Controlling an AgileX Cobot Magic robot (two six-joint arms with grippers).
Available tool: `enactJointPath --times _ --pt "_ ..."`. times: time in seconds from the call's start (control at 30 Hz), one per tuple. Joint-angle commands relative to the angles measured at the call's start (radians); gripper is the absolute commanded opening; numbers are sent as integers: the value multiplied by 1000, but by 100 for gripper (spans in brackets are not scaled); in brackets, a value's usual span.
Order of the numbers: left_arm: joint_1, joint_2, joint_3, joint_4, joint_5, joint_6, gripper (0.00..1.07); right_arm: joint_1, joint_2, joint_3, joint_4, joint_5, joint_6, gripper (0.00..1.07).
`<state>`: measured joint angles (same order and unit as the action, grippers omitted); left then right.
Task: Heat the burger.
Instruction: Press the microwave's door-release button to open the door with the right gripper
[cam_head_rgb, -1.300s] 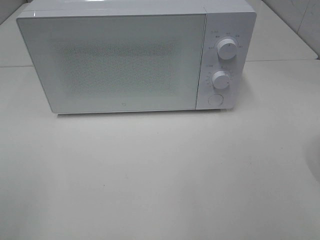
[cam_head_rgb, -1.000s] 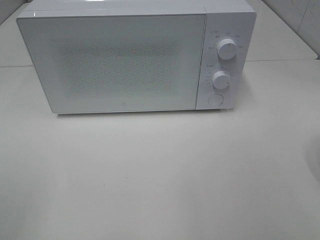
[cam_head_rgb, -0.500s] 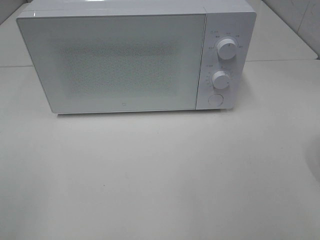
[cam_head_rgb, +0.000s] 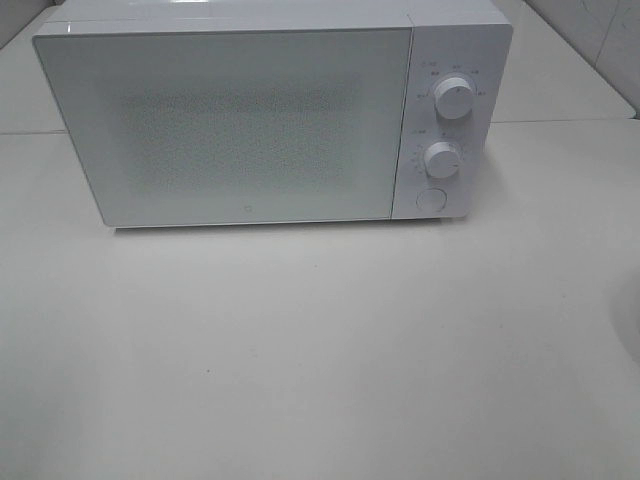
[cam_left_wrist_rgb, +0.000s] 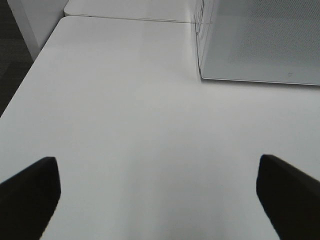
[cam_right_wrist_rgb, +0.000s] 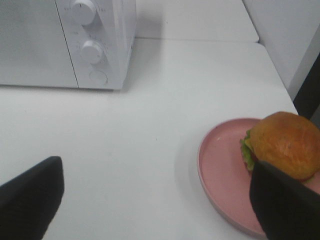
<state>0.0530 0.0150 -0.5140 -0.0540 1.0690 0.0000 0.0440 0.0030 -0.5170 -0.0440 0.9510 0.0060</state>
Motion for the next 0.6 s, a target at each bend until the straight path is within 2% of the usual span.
enactJointPath --times 0.03,0.1,0.13,0.17,0.23,0.27,0.5,0.6 --pt "-1 -4 -2 2 2 6 100 1 46 -45 3 -64 4 93" --pt "-1 -4 -2 2 2 6 100 1 134 -81 0 -141 -12 86" --pt "-1 -4 -2 2 2 6 100 1 134 -81 0 -141 -12 86" --pt "-1 -4 -2 2 2 6 100 1 189 -87 -1 -206 -20 79" --pt "-1 -4 -2 2 2 6 100 1 213 -87 -3 -240 -22 76" --pt "-1 -4 -2 2 2 6 100 1 273 -87 -5 -327 -23 71" --pt "-1 -4 -2 2 2 6 100 1 440 -61 -8 -592 -34 70" --pt "-1 -4 -2 2 2 6 100 1 562 -29 -8 -752 -38 70"
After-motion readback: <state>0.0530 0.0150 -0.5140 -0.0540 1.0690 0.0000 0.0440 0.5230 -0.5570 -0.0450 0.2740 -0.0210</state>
